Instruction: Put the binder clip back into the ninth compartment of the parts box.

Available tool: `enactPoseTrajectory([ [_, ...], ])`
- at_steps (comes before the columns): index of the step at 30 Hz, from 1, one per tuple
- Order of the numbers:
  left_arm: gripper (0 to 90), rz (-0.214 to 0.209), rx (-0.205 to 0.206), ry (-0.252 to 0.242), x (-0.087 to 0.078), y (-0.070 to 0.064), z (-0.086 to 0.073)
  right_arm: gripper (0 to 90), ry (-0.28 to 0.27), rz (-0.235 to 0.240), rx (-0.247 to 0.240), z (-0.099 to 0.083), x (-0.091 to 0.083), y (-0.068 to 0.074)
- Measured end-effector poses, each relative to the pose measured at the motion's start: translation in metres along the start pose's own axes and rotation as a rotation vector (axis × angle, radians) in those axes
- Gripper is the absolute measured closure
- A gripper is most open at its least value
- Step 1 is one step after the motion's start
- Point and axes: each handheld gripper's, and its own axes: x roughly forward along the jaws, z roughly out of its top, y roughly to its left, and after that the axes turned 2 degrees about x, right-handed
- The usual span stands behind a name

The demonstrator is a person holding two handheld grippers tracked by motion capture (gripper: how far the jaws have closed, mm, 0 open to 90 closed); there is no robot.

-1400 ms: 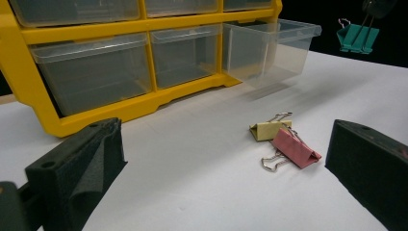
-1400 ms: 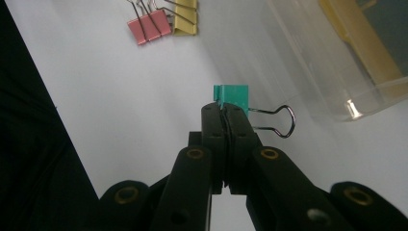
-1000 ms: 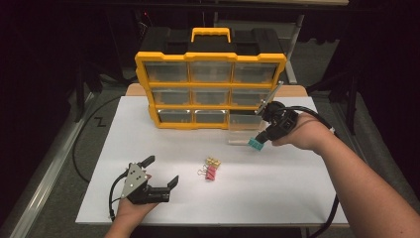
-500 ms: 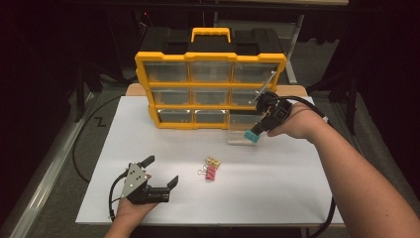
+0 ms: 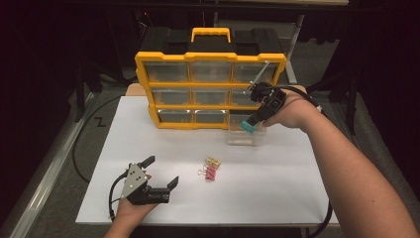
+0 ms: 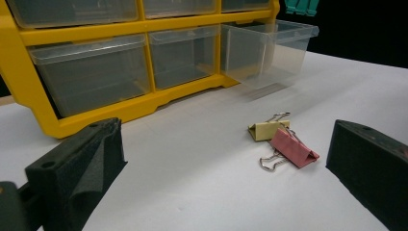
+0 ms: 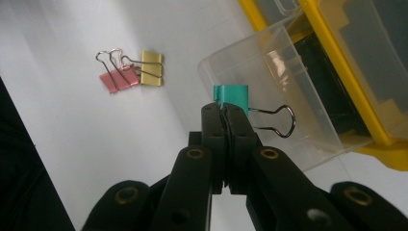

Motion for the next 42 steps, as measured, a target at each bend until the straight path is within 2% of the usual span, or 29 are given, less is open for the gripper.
enactPoseTrajectory([
  [11,0.3,-0.005,0.002,-0.001,0.000,0.000,0.000,90.0,0.008,-0.012,-0.006,0.015,0.000,-0.003],
  [21,0.3,-0.007,0.000,-0.005,0.000,0.000,0.000,90.0,0.021,-0.025,-0.022,0.032,0.009,-0.006],
  [24,0.3,-0.009,0.003,-0.006,-0.001,0.000,0.000,90.0,0.028,-0.026,-0.004,0.032,0.012,-0.010],
  [33,0.3,-0.011,0.006,-0.004,0.000,-0.001,0.001,90.0,0.049,-0.034,0.006,0.030,0.021,-0.018],
  [42,0.3,-0.012,0.009,-0.004,-0.001,-0.001,0.001,90.0,0.071,-0.032,0.012,0.030,0.035,-0.016],
])
